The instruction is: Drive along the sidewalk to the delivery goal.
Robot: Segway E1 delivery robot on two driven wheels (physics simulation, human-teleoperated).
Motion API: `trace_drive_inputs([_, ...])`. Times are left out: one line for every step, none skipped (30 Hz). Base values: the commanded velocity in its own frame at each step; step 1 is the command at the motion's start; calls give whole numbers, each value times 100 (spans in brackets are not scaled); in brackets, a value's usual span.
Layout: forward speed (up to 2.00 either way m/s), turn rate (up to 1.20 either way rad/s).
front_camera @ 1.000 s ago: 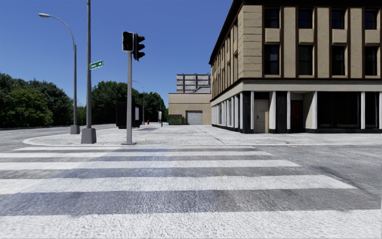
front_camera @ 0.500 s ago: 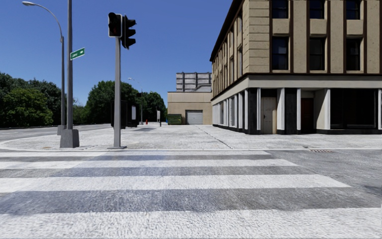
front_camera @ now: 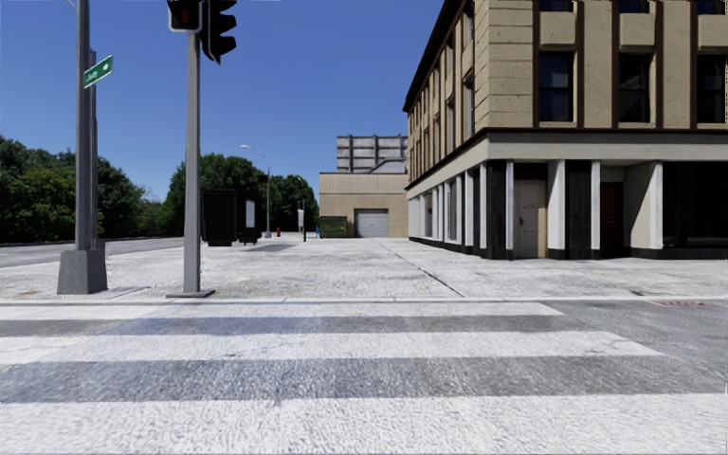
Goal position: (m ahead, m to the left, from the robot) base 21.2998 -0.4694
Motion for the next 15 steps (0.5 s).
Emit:
trace_drive_inputs([200, 0])
trace_drive_inputs([200, 0])
trace_drive_inputs([200, 0])
trace_drive_inputs([200, 0])
trace_drive_inputs([200, 0])
trace_drive_inputs([200, 0])
trace_drive_inputs([200, 0])
trace_drive_inputs([200, 0])
trace_drive_inputs([200, 0])
trace_drive_inputs([200, 0])
trace_drive_inputs([200, 0])
trace_drive_inputs([200, 0])
trace_drive_inputs([200, 0])
trace_drive_inputs([200, 0])
trace_drive_inputs([200, 0])
